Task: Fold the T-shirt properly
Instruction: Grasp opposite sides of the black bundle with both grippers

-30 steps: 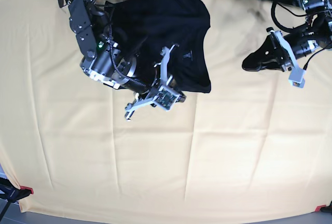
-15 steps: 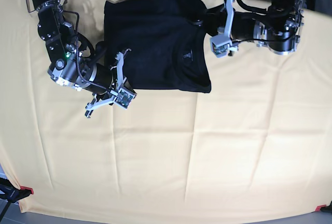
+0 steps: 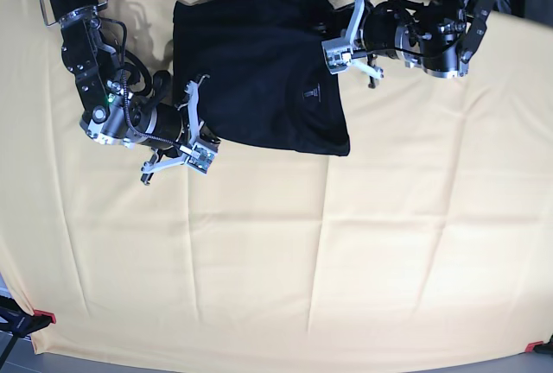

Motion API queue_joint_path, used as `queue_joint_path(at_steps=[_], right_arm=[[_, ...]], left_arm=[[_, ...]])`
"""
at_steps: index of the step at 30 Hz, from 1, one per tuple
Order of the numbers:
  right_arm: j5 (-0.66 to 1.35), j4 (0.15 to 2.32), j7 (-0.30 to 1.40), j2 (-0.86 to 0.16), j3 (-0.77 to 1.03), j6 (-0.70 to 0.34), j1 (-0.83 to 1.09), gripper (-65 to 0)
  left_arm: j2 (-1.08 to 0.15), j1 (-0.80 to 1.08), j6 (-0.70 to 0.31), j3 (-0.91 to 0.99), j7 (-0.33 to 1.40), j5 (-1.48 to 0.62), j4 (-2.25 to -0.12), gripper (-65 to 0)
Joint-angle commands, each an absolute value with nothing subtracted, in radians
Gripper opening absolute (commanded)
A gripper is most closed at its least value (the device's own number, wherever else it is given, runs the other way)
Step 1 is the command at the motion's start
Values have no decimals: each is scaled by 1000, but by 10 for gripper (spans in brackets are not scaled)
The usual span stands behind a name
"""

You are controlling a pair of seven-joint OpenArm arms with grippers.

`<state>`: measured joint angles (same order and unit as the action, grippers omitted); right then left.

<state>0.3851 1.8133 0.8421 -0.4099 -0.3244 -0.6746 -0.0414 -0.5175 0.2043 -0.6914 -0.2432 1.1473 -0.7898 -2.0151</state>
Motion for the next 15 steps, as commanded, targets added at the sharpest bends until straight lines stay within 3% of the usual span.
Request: queue_joint_path(at_steps=[1,12,15], right_arm=[[396,1827,839,-419,-318,-674,-58,-650],[501,1828,950,-436,-318,-674,-58,-650],[501,1833,966,-435,-318,-673,-58,-650]], left_arm=[[-524,191,-698,-241,1112,-781,-2028,-650],[-524,100,-650,-241,1003,-619,-1915,-650],[-524,46,-590,-241,987,-595,-1891,-650]])
